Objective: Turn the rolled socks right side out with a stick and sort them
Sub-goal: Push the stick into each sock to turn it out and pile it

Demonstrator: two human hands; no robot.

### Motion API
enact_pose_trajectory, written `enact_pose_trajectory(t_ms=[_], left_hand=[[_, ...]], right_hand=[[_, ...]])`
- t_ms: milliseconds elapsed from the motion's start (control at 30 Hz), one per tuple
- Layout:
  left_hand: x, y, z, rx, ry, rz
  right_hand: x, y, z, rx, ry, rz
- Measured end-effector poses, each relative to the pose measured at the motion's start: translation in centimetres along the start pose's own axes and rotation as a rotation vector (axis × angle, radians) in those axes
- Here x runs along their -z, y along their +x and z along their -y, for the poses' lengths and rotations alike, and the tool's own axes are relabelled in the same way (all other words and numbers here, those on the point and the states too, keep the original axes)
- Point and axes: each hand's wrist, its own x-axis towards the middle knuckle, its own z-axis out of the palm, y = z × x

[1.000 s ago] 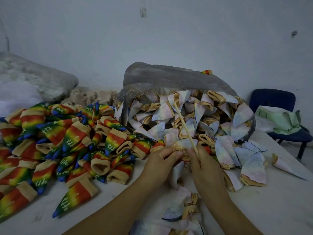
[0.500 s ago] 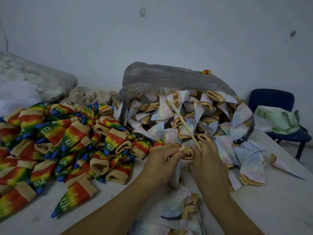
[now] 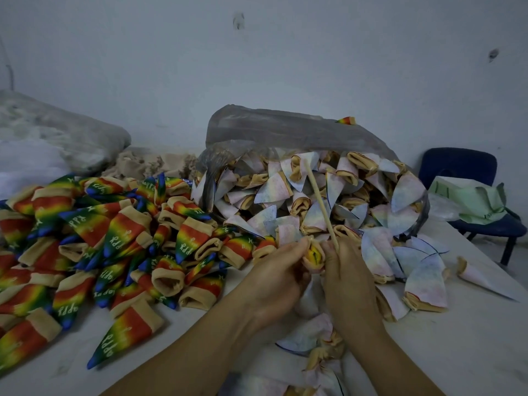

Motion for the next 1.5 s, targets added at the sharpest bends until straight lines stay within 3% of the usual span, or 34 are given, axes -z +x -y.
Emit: enact_pose_trajectory(t_ms=[167, 333, 533, 900, 1100, 1333, 1500], left_hand=[[0.8, 0.0, 0.3, 0.002, 0.145, -0.102], [1.1, 0.2, 0.2, -0.084, 0.017, -0.159], [1.1, 0.2, 0.2, -0.18, 0.013, -0.19], [1.2, 0.6, 0.5, -0.106, -0.159, -0.159], [1.4, 0.9, 0.7, -0.055, -0.065, -0.212], [1.6, 1.0, 0.4, -0.062, -0.197, -0.224], [1.8, 1.1, 0.8, -0.117, -0.069, -0.282]], right_hand=[[0.4, -0.1, -0.4, -0.125, 0.216, 0.05], [0.2, -0.2, -0.5, -0.027, 0.157, 0.08], [-0.1, -0.3, -0.8, -0.129, 0.236, 0.118], [-0.3, -0.3, -0.6, -0.124, 0.144, 0.069], [-0.2, -0.3, -0.5, -0.149, 0.143, 0.146], [-0.7, -0.6, 0.1, -0.11, 0.096, 0.174], [-0.4, -0.4, -0.3, -0.178, 0.185, 0.215]])
